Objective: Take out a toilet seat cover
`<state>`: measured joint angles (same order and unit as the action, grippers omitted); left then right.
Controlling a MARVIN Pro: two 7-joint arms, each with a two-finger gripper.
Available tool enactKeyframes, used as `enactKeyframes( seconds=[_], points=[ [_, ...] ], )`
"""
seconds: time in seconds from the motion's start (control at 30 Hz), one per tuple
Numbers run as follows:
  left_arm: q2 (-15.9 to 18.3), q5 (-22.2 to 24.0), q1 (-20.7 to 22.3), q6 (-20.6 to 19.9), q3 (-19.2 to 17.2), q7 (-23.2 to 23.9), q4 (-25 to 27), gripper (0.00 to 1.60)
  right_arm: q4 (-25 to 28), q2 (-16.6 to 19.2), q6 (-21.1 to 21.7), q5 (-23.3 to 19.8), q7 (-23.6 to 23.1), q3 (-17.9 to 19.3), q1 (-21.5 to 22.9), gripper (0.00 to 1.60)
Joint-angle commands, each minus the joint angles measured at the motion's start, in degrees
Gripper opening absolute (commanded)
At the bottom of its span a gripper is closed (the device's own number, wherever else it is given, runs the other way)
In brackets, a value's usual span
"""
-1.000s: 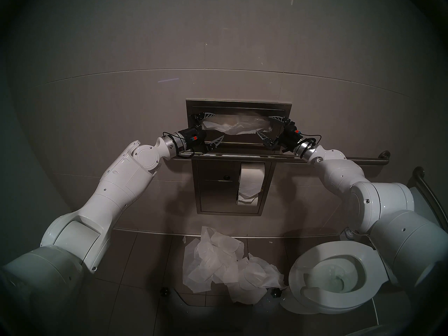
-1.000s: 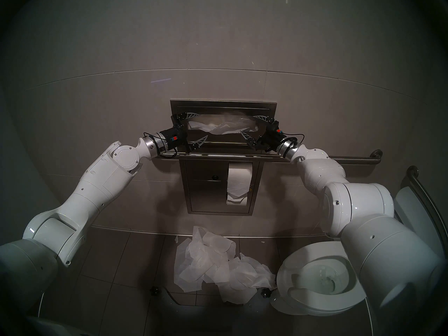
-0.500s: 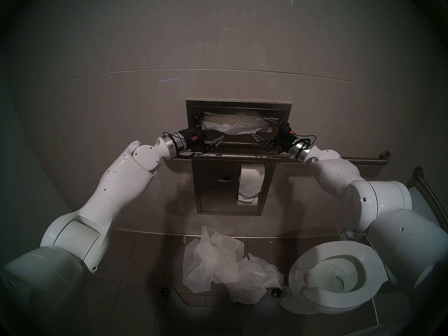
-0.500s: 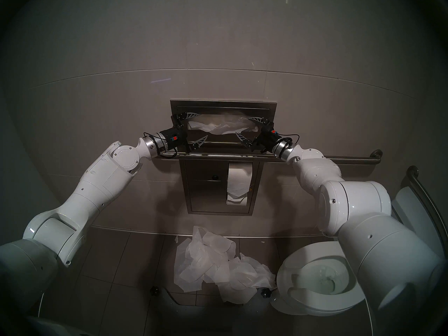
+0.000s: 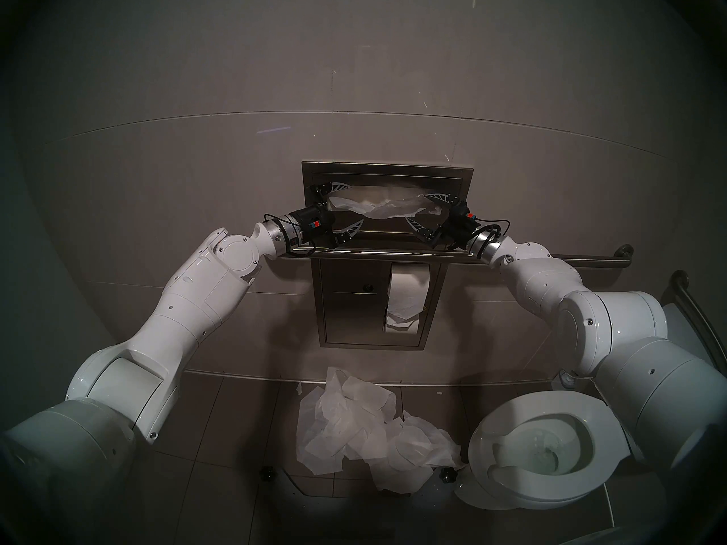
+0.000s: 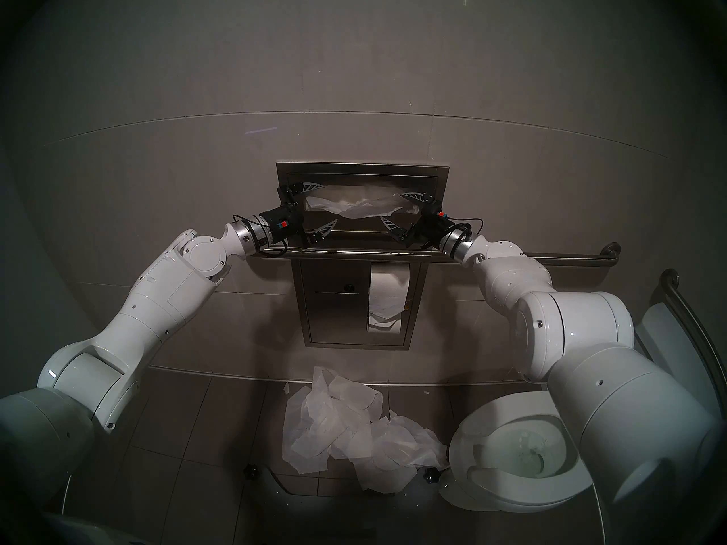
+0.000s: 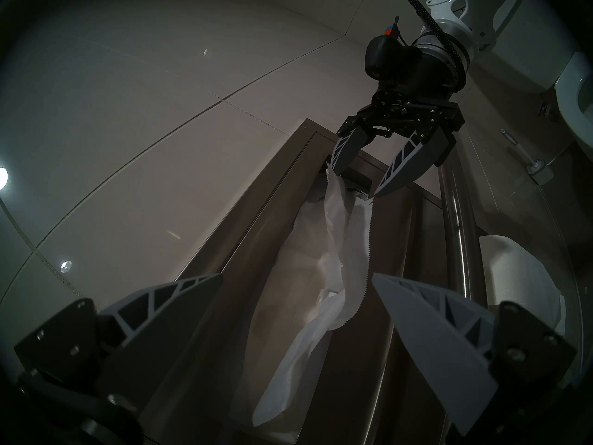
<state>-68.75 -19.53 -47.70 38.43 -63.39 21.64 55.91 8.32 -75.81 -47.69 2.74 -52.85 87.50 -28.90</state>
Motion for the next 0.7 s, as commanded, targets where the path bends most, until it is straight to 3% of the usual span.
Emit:
enactKeyframes(
  seconds=[0.0,0.07,0.1,0.13,0.2,0.43,0.47,0.67],
  points=[
    [-0.11,0.16,2.89,0.32,-1.01,-0.54,1.23,1.6,1.18,0.49,0.33,0.04,0.83,0.1,3.09,1.6],
    [-0.11,0.15,2.89,0.32,-1.02,-0.53,1.23,1.6,1.16,0.51,0.46,0.09,0.94,0.08,3.08,1.02],
    [-0.12,0.15,2.89,0.33,-1.03,-0.53,1.22,1.6,1.17,0.55,0.5,0.1,0.99,0.07,3.09,0.93],
    [-0.12,0.15,2.89,0.33,-1.03,-0.53,1.22,1.6,1.17,0.6,0.55,0.12,1.02,0.06,3.1,0.7],
    [-0.13,0.14,2.89,0.34,-1.04,-0.53,1.22,1.6,1.16,0.76,0.63,0.15,1.1,0.06,3.11,0.51],
    [-0.14,0.12,2.89,0.36,-1.06,-0.53,1.2,1.6,1.13,1.2,0.72,0.17,1.34,0.14,3.13,0.33],
    [-0.15,0.11,2.9,0.36,-1.07,-0.53,1.2,1.6,1.11,1.29,0.68,0.19,1.41,0.15,3.1,0.0],
    [-0.16,0.09,2.91,0.38,-1.1,-0.52,1.18,1.6,1.08,1.46,0.39,0.15,1.69,0.25,2.98,0.0]
  ],
)
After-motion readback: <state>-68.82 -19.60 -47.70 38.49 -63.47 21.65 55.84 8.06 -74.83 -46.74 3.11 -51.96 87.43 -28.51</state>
